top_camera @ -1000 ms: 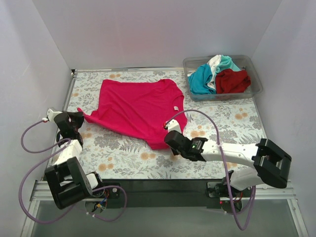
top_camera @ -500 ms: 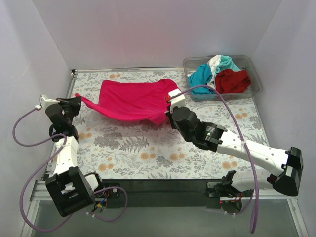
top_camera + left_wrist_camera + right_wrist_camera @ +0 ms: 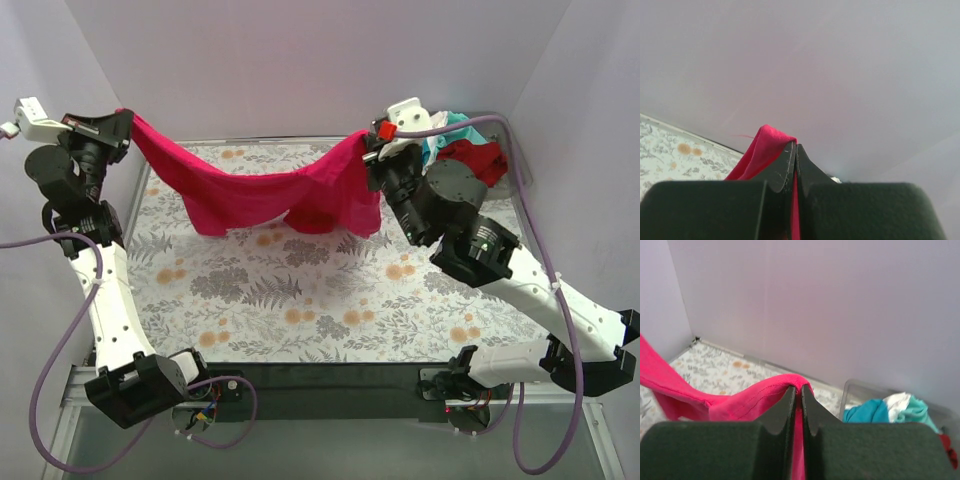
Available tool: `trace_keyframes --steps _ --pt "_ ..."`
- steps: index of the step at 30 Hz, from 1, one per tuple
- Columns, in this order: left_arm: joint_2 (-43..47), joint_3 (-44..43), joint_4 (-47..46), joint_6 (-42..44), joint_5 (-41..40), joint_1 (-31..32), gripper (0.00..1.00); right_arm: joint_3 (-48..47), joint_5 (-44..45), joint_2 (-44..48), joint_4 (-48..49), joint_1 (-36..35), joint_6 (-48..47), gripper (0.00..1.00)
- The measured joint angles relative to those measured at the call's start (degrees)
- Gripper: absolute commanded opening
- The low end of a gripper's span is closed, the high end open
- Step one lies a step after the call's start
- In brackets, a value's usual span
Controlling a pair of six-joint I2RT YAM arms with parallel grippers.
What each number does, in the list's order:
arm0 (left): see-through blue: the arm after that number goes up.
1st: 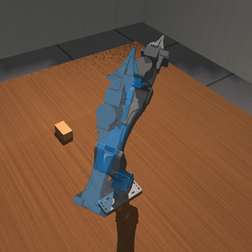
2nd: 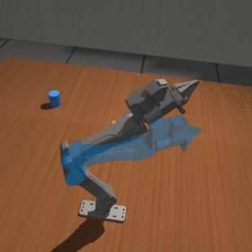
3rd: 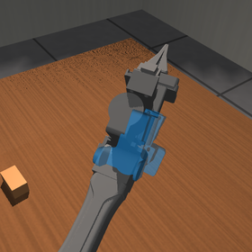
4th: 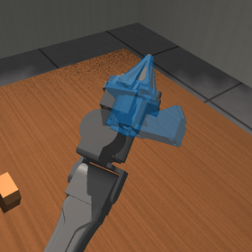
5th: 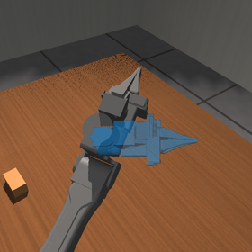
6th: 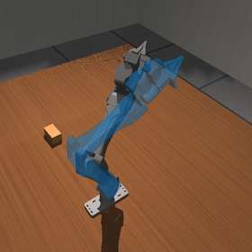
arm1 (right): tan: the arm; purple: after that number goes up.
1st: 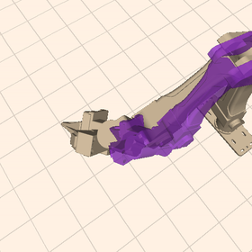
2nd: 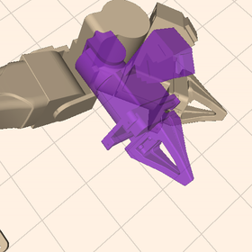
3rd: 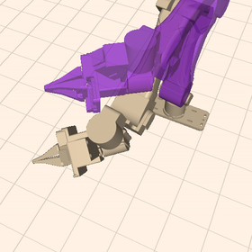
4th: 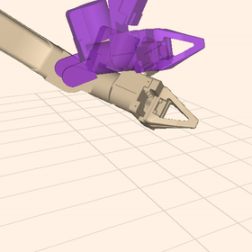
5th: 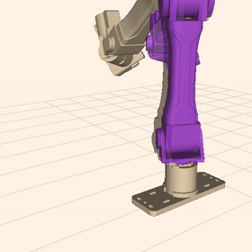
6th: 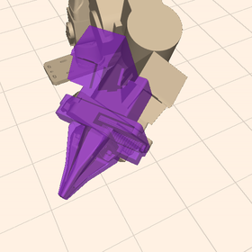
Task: Fold and stack the t-shirts
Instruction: Flatten the tshirt out
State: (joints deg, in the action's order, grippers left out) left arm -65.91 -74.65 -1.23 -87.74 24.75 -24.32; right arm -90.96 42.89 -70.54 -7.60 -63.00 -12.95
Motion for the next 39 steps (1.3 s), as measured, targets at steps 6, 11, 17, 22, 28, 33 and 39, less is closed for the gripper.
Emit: trace_keyframes --steps 6,11,17,22,28,33,39 --pt "-4.3 -11.5 5.1 4.6 6.7 0.0 0.00 -8.6 -0.2 -1.0 1.3 0.0 -6.8 0.01" --pt "-5.9 -17.6 9.5 9.6 9.4 0.0 0.00 -12.5 0.3 -1.0 2.1 0.0 -11.3 0.01" --pt "-5.2 -18.9 11.3 11.6 11.2 0.0 0.00 -14.7 0.5 -0.5 2.2 0.0 -14.8 0.01" --pt "-6.3 -24.6 13.2 11.4 13.5 0.0 0.00 -18.5 0.5 -0.5 1.8 0.0 -17.4 0.01" --pt "-5.8 -29.8 13.2 10.3 16.3 0.0 0.00 -19.5 0.2 2.5 1.4 0.0 -17.7 0.01" --pt "-4.8 -25.7 12.1 8.6 17.7 0.0 0.00 -15.6 0.4 4.9 1.8 0.0 -17.7 0.01" --pt "-10.6 -18.1 9.5 5.9 18.5 0.0 0.00 -14.3 -1.7 0.0 2.2 4.3 -16.6 0.01"
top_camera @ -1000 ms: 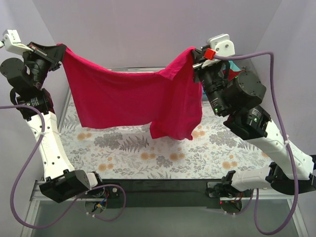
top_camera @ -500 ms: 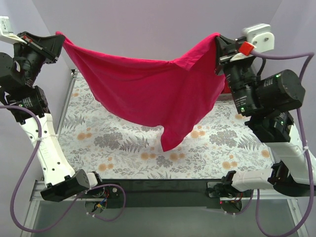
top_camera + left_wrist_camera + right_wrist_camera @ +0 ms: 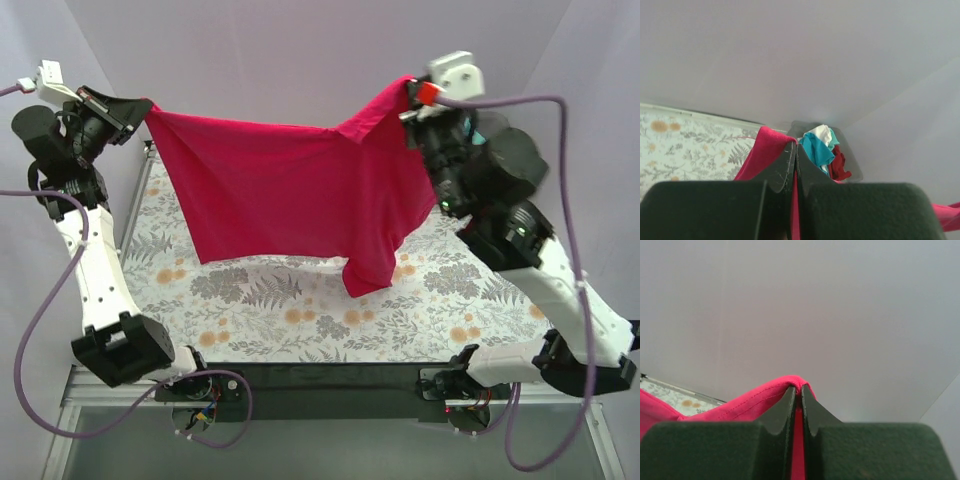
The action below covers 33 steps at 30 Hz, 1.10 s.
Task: Fold and stack the t-shirts
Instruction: Flatten the tshirt out
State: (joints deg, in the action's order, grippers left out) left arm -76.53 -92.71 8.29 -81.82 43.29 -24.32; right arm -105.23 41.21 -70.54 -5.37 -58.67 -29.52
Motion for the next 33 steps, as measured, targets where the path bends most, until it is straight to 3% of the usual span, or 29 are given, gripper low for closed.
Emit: trace_keyframes --steps 7,11,15,17,20,23,26,28,33 --pt "-11.8 0.5 -0.7 -0.6 -1.1 0.0 0.00 -2.3 -12.9 -15.2 -2.8 17.1 8.8 0.01" --pt "-18.9 -5.5 -1.6 -1.4 -1.1 0.0 0.00 -12.1 -18.8 -27.5 -4.4 24.0 12.5 0.01" --pt "-25.9 -16.4 -3.3 -3.0 -0.2 0.0 0.00 -28.2 -22.3 -39.8 -5.2 27.2 13.3 0.01" --pt "-29.7 -24.3 -4.6 -3.9 0.2 0.0 0.00 -31.4 -23.8 -41.7 -2.6 27.9 12.9 0.01" --pt "-34.5 -35.6 -8.7 -5.6 1.2 0.0 0.00 -27.8 -26.2 -39.3 5.2 28.6 11.6 0.01" --pt "-34.9 -38.2 -15.5 -7.6 2.1 0.0 0.00 -23.5 -28.7 -35.4 12.1 28.9 10.6 0.01" --pt "-32.7 -34.2 -22.6 -9.2 2.6 0.0 0.00 -20.5 -31.3 -31.5 17.8 29.0 9.6 0.01" --pt "-27.5 -23.6 -27.3 -9.5 1.8 0.0 0.00 -15.0 -32.8 -26.9 21.3 29.0 9.1 0.01" --pt "-14.2 3.5 -34.9 -8.0 -0.8 0.1 0.00 10.2 -35.3 -11.0 29.2 29.0 8.6 0.01"
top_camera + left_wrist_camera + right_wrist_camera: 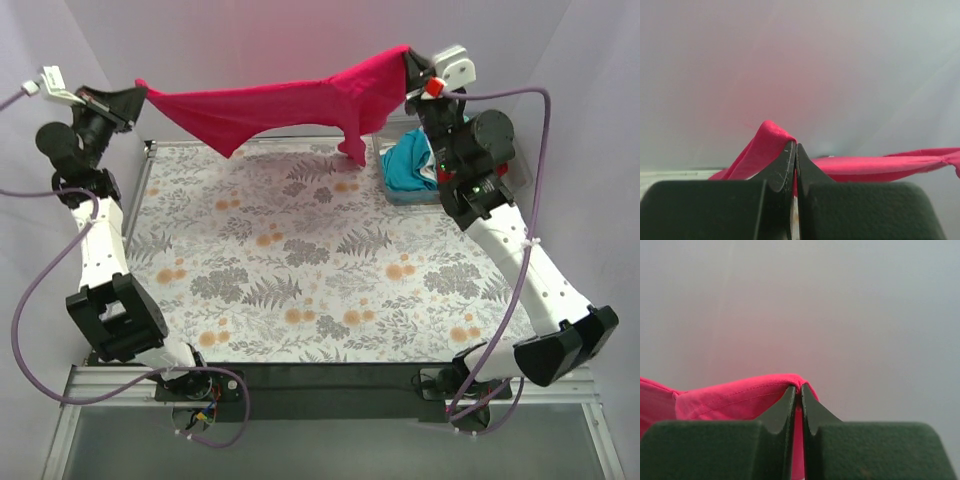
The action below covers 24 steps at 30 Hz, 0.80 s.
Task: Fold and stack the t-shirts
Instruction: Flatten the tshirt out
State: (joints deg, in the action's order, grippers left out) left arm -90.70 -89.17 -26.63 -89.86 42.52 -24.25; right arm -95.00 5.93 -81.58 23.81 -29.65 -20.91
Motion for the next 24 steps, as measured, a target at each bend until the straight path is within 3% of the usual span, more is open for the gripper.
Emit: trace_keyframes --steps 6,11,18,24 --pt "11.7 28.1 -5.1 4.1 -4.7 0.4 0.00 30.0 -0.2 8.8 3.7 -0.5 3.6 0.01" --pt "21.9 42.1 2.0 8.9 -13.6 0.7 0.00 47.2 3.6 8.6 -1.7 -6.1 6.8 0.01" --pt "36.0 49.9 8.4 9.7 -21.2 1.0 0.00 49.6 14.0 10.0 -5.0 -21.6 8.5 0.01" --pt "37.9 56.8 15.3 8.6 -25.7 3.0 0.00 49.4 21.2 10.2 -14.4 -27.4 14.4 0.01"
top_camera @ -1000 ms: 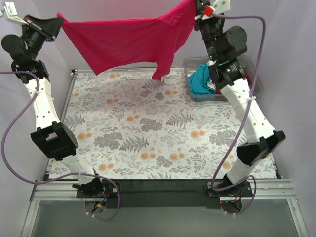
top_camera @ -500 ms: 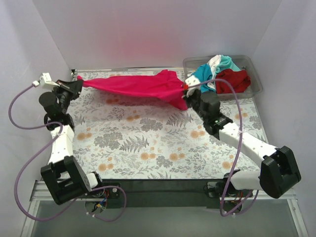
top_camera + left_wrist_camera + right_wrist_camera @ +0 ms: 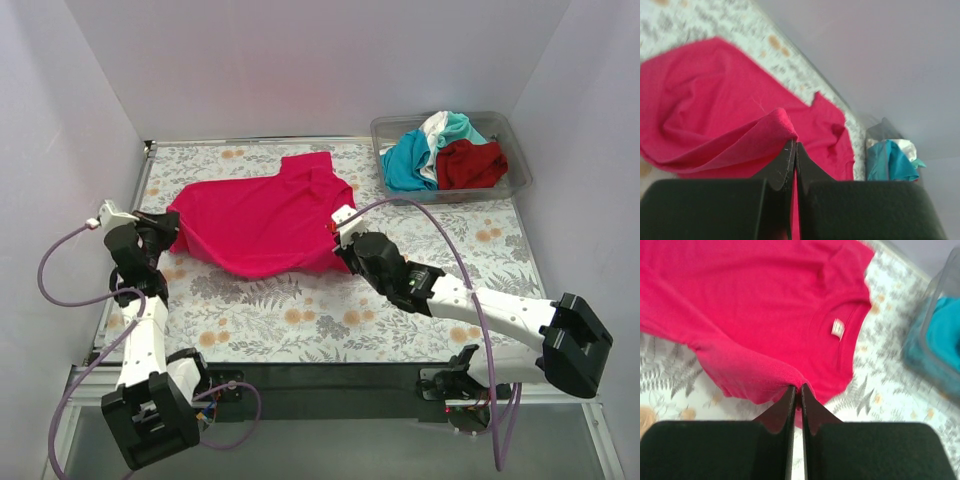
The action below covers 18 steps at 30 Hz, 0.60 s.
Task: Fold and stack the t-shirts
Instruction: Flatten the tshirt out
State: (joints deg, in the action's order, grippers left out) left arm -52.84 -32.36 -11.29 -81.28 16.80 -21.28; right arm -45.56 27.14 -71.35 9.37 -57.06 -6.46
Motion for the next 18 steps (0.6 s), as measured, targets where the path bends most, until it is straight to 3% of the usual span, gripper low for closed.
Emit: trace_keyframes --steps 5,6,8,9,10,11,12,15,18 --pt "2.8 4.8 5.4 -1.2 -3.5 1.4 0.01 -0.1 1.6 -0.5 -11.9 -4.1 9.0 0.01" --pt "4.5 5.7 6.6 -1.6 -4.5 1.7 0.07 0.0 1.6 -0.5 -14.2 -5.1 11.0 0.01" --pt "6.6 6.0 8.3 -1.8 -5.8 1.9 0.31 0.1 1.1 -0.5 -18.6 -7.4 15.1 0.01" --pt "7.4 6.0 8.4 -2.0 -6.3 2.0 0.58 0.4 0.4 -0.5 -20.3 -8.5 16.9 0.01" --pt "7.8 5.9 8.4 -2.1 -6.9 2.1 0.69 0.7 -0.6 -0.5 -22.4 -9.6 18.8 0.01" --pt "8.2 5.9 8.5 -2.8 -7.6 2.1 0.88 1.3 -2.2 -0.5 -23.8 -10.5 20.5 0.02" --pt "8.3 5.8 9.1 -2.9 -8.2 2.1 0.90 1.9 -4.6 -0.5 -25.3 -11.3 22.1 0.15" --pt "8.4 4.5 12.6 -3.9 -10.6 2.3 0.90 4.0 -10.4 -0.5 -29.1 -12.7 26.2 0.42" --pt "8.4 1.7 15.5 -4.0 -12.5 2.3 0.90 4.8 -12.2 0.5 -32.4 -13.3 28.3 0.56"
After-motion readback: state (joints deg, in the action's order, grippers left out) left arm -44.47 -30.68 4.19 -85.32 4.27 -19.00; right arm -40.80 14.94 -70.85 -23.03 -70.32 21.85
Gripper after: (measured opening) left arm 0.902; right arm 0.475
